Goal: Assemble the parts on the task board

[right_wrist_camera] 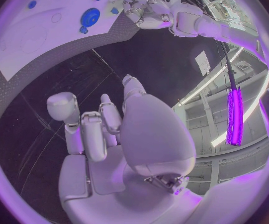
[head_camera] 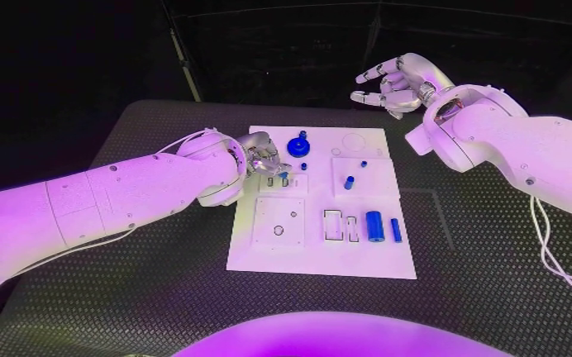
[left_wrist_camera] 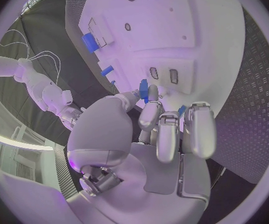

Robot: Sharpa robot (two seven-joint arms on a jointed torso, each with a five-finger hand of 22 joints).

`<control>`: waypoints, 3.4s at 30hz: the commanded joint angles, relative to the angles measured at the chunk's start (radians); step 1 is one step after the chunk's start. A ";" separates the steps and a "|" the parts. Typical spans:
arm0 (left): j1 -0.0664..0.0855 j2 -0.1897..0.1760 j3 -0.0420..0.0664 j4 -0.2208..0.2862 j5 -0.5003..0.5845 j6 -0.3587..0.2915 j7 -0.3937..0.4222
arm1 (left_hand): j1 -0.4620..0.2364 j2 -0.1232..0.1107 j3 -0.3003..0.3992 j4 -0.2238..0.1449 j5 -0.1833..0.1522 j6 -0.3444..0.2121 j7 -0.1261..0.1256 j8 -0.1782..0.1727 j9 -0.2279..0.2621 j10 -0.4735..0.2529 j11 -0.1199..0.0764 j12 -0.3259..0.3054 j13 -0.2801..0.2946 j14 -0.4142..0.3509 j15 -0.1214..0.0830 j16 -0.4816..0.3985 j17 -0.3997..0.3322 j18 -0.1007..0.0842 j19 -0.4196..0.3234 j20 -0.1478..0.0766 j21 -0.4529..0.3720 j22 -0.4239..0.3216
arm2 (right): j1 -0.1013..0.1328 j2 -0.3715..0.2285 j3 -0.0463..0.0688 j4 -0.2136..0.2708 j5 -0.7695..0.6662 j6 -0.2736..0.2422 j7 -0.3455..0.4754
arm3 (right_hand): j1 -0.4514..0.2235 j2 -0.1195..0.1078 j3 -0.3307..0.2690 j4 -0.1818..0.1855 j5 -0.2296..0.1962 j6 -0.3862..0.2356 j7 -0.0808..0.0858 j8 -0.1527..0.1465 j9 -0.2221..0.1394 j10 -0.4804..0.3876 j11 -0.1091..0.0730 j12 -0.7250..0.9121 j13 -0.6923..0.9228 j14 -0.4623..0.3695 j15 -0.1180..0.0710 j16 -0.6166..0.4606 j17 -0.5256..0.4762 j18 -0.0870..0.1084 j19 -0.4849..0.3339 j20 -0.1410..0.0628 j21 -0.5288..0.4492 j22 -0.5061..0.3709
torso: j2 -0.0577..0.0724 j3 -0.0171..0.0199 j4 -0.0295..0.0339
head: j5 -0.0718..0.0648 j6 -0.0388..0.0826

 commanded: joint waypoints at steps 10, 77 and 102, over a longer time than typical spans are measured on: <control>-0.008 0.020 0.001 -0.020 -0.054 -0.041 -0.011 | 0.000 -0.004 0.160 -0.152 0.002 0.002 -0.007 0.004 0.002 0.006 0.001 0.005 0.001 0.102 0.000 0.003 0.263 -0.015 0.007 0.000 0.006 0.031 | 0.002 0.003 0.001 -0.003 0.004 0.006 0.011 | -0.002 0.009 -0.005 0.002 0.009 0.005 0.000 0.006 -0.001 -0.001 -0.002 -0.003 0.000 0.076 -0.006 -0.006 0.145 0.009 -0.007 -0.001 -0.004 -0.001 | 0.001 -0.0002 0.0005 | -0.001 -0.001; -0.019 0.039 0.000 -0.040 -0.078 0.078 -0.019 | -0.023 -0.020 0.101 -0.152 -0.001 0.032 -0.022 0.013 0.011 0.017 -0.010 0.013 0.012 0.102 -0.007 0.003 0.263 -0.016 0.011 -0.007 0.007 0.039 | 0.002 0.013 0.001 -0.011 0.004 0.011 0.016 | -0.004 0.015 -0.005 0.003 0.018 0.006 0.000 0.007 -0.002 0.000 -0.003 -0.003 0.000 0.076 -0.007 -0.006 0.145 0.010 -0.007 -0.002 -0.006 -0.002 | 0.002 -0.0007 0.0008 | -0.003 -0.030; -0.037 0.007 0.000 0.007 -0.057 -0.097 0.010 | -0.018 -0.014 0.091 -0.154 -0.001 0.041 -0.025 0.017 0.013 0.029 -0.014 0.027 0.028 0.102 -0.009 0.003 0.263 -0.020 0.022 -0.009 0.018 0.057 | 0.002 0.012 0.001 -0.013 0.004 0.010 0.020 | -0.005 0.017 -0.005 0.004 0.021 0.006 0.000 0.007 -0.002 0.000 -0.003 -0.002 0.000 0.076 -0.007 -0.006 0.144 0.010 -0.007 -0.002 -0.006 -0.003 | 0.001 -0.0003 -0.0008 | -0.003 -0.026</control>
